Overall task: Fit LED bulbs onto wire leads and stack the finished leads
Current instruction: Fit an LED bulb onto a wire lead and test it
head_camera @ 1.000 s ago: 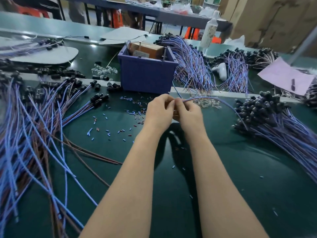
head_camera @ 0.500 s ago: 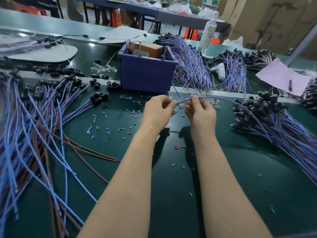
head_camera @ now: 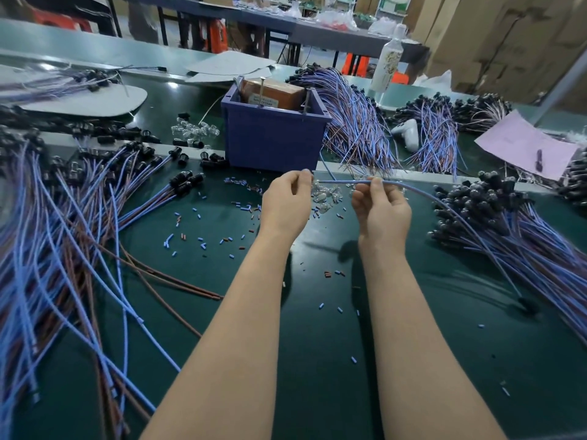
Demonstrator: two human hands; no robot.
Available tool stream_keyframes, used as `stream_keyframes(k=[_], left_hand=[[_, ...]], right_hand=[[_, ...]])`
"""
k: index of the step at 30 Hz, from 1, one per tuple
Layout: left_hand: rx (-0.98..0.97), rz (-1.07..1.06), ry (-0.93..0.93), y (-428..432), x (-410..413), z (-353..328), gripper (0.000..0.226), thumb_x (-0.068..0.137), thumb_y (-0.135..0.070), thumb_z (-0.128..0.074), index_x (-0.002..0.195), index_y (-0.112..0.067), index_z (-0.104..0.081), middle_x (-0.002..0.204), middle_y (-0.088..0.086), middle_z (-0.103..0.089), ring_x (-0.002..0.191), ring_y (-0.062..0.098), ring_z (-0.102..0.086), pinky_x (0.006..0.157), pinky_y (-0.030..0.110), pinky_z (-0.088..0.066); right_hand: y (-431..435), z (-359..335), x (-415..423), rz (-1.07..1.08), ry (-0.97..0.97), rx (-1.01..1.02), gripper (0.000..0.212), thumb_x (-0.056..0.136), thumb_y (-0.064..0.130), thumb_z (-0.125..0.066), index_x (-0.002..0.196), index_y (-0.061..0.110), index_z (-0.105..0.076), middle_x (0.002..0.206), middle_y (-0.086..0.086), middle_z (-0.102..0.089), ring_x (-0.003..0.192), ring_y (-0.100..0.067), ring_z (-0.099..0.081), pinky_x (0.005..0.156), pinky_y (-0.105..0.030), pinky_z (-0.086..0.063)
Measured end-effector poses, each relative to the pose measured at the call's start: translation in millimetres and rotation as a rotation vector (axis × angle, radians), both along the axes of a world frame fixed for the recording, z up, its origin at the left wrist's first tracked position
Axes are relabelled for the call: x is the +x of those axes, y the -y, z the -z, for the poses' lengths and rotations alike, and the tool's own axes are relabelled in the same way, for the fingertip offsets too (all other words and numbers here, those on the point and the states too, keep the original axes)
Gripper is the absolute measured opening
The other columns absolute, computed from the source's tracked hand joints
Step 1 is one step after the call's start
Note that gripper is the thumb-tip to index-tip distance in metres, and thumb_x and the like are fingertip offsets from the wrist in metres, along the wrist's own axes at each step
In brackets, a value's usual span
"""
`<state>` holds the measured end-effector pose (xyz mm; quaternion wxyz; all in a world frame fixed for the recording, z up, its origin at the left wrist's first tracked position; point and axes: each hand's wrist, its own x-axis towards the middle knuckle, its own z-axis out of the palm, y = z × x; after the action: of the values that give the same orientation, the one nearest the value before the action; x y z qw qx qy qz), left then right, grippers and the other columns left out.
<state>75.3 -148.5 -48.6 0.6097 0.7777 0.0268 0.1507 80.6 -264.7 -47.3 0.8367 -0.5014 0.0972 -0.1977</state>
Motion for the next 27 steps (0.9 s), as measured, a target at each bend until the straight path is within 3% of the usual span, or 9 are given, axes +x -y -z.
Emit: stream_keyframes(k=[3, 6, 11, 16, 19, 24, 27], left_hand=[[-0.04, 0.073, -0.02, 1.8, -1.4, -1.2, 0.026, 0.097, -0.028, -0.05, 0.09, -0.009, -0.066, 0.079, 0.0, -0.067, 0.081, 0.02, -0.062, 0.087, 0.039, -0.051], [-0.051, 0.094, -0.039, 1.8, -1.5, -0.6, 0.014, 0.094, -0.019, -0.056, 0.085, -0.012, -0.064, 0.073, -0.005, -0.065, 0.081, 0.02, -0.064, 0.089, 0.042, -0.052], [-0.108, 0.096, -0.052, 1.9, -1.6, -0.4, 0.012, 0.092, -0.02, -0.06, 0.082, -0.014, -0.064, 0.07, -0.006, -0.063, 0.075, 0.015, -0.06, 0.088, 0.038, -0.052], [-0.066, 0.025, -0.024, 0.6, -0.8, 1.3, 0.015, 0.091, -0.024, -0.062, 0.083, -0.011, -0.065, 0.072, 0.001, -0.063, 0.072, 0.016, -0.057, 0.077, 0.031, -0.048], [-0.001, 0.017, -0.005, 1.1, -0.9, 1.4, 0.017, 0.092, -0.026, -0.06, 0.082, -0.012, -0.062, 0.067, -0.004, -0.058, 0.065, 0.012, -0.051, 0.068, 0.025, -0.043], [-0.015, 0.037, -0.018, 3.5, 1.4, 0.3, 0.021, 0.096, -0.026, -0.053, 0.094, -0.006, -0.061, 0.073, -0.005, -0.052, 0.074, 0.015, -0.048, 0.075, 0.03, -0.042], [-0.019, -0.001, -0.035, 2.1, 3.0, 1.9, 0.018, 0.097, -0.026, -0.051, 0.092, -0.01, -0.058, 0.073, -0.009, -0.052, 0.068, 0.007, -0.047, 0.071, 0.025, -0.038]], right_hand=[[-0.9, 0.7, -1.1, -0.022, 0.001, -0.023, 0.022, 0.098, 0.01, -0.047, 0.078, 0.012, -0.055, 0.054, 0.008, -0.061, 0.05, -0.003, -0.056, 0.056, -0.015, -0.05], [-1.8, 0.1, -1.8, -0.03, -0.005, -0.034, 0.022, 0.098, 0.01, -0.047, 0.078, 0.012, -0.056, 0.057, 0.005, -0.06, 0.05, -0.002, -0.056, 0.057, -0.016, -0.05], [-0.5, -0.3, -2.7, -0.032, -0.034, 0.005, 0.023, 0.098, 0.01, -0.048, 0.077, 0.012, -0.056, 0.058, 0.004, -0.06, 0.049, -0.003, -0.055, 0.055, -0.015, -0.05], [-1.0, -1.0, -3.5, -0.034, -0.067, -0.001, 0.024, 0.098, 0.009, -0.049, 0.075, 0.012, -0.055, 0.049, 0.009, -0.061, 0.047, -0.001, -0.054, 0.053, -0.014, -0.049], [-0.4, -0.8, -3.8, -0.031, -0.076, 0.003, 0.023, 0.097, 0.01, -0.049, 0.075, 0.012, -0.056, 0.05, 0.009, -0.061, 0.047, -0.001, -0.054, 0.054, -0.014, -0.049], [-1.8, -0.7, -3.0, -0.024, -0.089, 0.06, 0.026, 0.098, 0.009, -0.048, 0.073, 0.011, -0.055, 0.048, 0.009, -0.06, 0.045, 0.0, -0.054, 0.053, -0.014, -0.049], [0.8, -0.2, -2.5, 0.01, -0.099, 0.099, 0.027, 0.098, 0.009, -0.047, 0.073, 0.011, -0.053, 0.046, 0.009, -0.06, 0.043, 0.001, -0.053, 0.052, -0.014, -0.049]])
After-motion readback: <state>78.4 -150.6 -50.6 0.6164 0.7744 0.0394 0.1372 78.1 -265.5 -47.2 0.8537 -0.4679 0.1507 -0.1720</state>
